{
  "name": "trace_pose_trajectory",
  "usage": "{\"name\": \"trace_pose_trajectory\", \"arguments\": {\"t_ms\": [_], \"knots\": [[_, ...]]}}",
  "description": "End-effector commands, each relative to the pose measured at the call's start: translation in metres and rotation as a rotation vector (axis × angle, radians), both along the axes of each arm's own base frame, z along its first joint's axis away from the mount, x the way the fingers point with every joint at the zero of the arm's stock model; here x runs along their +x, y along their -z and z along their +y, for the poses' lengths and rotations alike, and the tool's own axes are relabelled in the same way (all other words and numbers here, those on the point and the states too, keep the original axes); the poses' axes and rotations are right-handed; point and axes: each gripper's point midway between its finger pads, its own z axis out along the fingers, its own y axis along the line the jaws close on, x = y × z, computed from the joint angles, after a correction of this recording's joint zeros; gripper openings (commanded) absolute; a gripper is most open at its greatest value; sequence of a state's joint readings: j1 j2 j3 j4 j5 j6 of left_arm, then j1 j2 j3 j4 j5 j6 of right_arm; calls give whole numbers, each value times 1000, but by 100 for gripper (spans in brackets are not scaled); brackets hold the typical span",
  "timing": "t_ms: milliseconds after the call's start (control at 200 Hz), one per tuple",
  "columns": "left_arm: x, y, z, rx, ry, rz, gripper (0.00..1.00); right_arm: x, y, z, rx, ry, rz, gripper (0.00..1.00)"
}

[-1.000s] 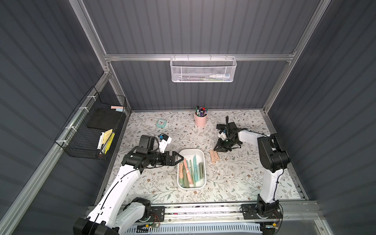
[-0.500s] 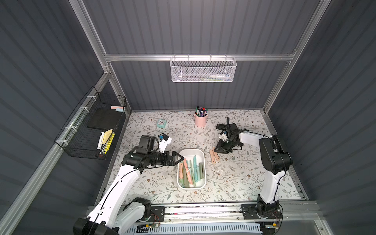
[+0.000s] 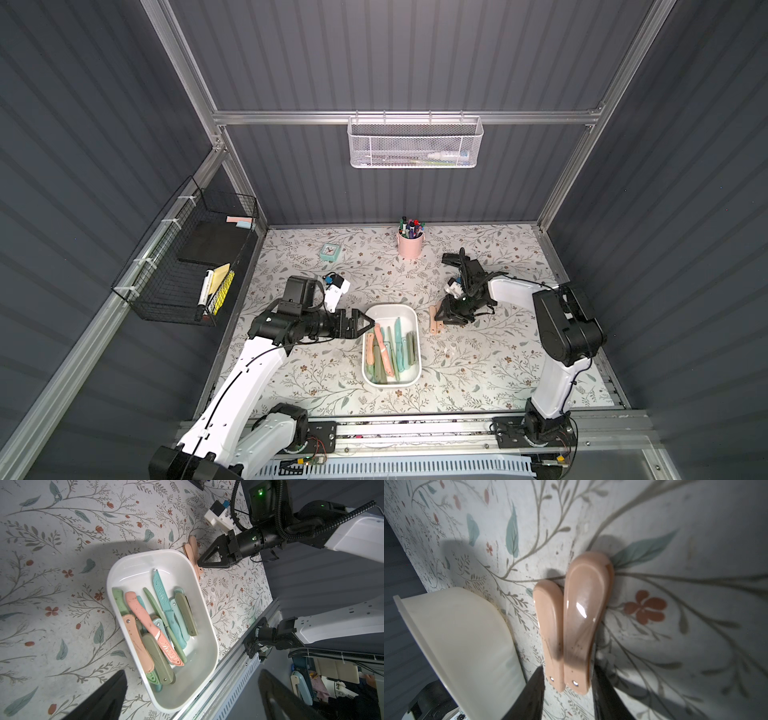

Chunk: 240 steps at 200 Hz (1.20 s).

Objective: Take the fruit knife out of the storage box
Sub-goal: Place the fruit knife at the center of the board, then pick up the fruit knife from the storage box.

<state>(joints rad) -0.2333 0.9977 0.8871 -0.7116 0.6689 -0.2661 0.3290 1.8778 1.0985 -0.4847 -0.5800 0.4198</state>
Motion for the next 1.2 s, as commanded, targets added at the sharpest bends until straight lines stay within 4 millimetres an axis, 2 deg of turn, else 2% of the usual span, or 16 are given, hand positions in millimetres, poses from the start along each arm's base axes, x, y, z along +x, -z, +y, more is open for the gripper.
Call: {"name": "trace_pose_trajectory", "arguments": {"t_ms": [0,240,405,570,705,805,891,951,1081,1126,1196], "knots": [[-4,3,0,11,11,4,99,-8,3,-4,-26,15,27,41],[-4,3,2,15,5,2,100,-9,-7,-6,-34,9,11,43],[-4,4,2,20,1,2,99,-11,-24,-9,-29,-2,-46,60],[-5,-1,4,28,1,-25,99,-12,-55,-14,-46,-21,-140,69],[-6,-6,6,29,-9,-63,99,-14,-95,-15,-91,-20,-291,82],[-7,-6,5,22,0,-63,99,-21,-127,0,-128,-57,-426,98],[-6,-9,8,36,-18,-89,99,-32,-149,21,-154,-113,-502,99],[-6,-9,13,58,-41,-104,99,-41,-157,39,-144,-159,-526,99],[-4,-11,22,97,-86,-139,99,-60,-156,77,-164,-252,-532,99],[-4,-12,24,106,-93,-147,99,-65,-146,90,-182,-289,-520,97],[-4,-13,27,117,-103,-162,99,-71,-128,107,-198,-322,-468,89]]}}
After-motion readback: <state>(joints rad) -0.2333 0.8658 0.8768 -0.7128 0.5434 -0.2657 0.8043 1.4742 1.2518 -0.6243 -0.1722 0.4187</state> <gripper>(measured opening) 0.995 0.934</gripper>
